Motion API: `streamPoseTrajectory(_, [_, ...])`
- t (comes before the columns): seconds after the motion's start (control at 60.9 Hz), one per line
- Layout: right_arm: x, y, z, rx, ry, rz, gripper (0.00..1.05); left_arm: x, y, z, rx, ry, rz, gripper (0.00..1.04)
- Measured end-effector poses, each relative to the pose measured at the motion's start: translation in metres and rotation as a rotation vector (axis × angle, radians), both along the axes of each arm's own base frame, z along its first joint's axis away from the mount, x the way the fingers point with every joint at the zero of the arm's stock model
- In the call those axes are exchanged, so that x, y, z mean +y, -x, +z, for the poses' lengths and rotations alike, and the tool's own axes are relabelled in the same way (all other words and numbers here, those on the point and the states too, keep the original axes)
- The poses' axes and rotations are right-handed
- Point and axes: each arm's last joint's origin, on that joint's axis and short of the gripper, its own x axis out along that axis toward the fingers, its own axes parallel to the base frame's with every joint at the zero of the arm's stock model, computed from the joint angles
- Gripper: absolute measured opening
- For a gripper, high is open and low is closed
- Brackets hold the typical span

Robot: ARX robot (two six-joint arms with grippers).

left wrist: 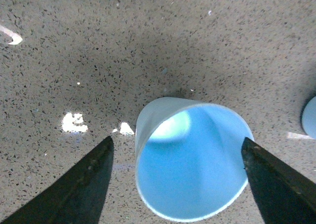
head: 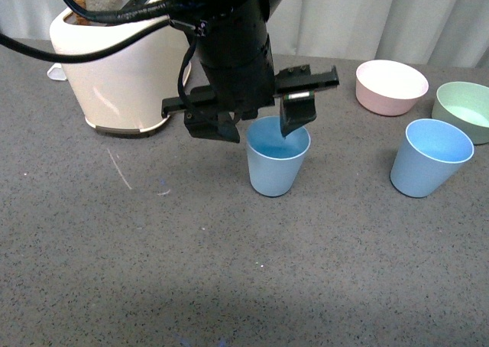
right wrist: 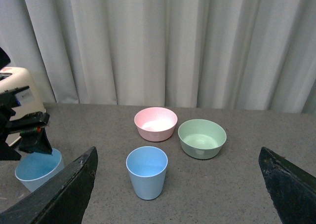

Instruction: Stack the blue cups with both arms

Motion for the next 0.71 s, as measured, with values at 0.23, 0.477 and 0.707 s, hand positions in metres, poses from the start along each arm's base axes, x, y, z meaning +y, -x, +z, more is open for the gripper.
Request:
streamPoseTrajectory(0.23, [0.000, 0.000, 0.000, 0.000, 0.000, 0.001, 0.95, 0.018, 0.009, -0.015, -0.428, -0.202, 0.037, 0.80])
streamPoseTrajectory(0.477, [0.000, 0.000, 0.000, 0.000, 0.000, -0.002, 0.95, 0.109, 0.078, 0.012, -1.065, -0.174, 0.148, 0.38])
streamPoseTrajectory(0.707, [0.000, 0.000, 0.000, 0.000, 0.000, 0.000, 0.95, 0.165, 0.145, 0.018, -1.081, -0.198, 0.135, 0.04])
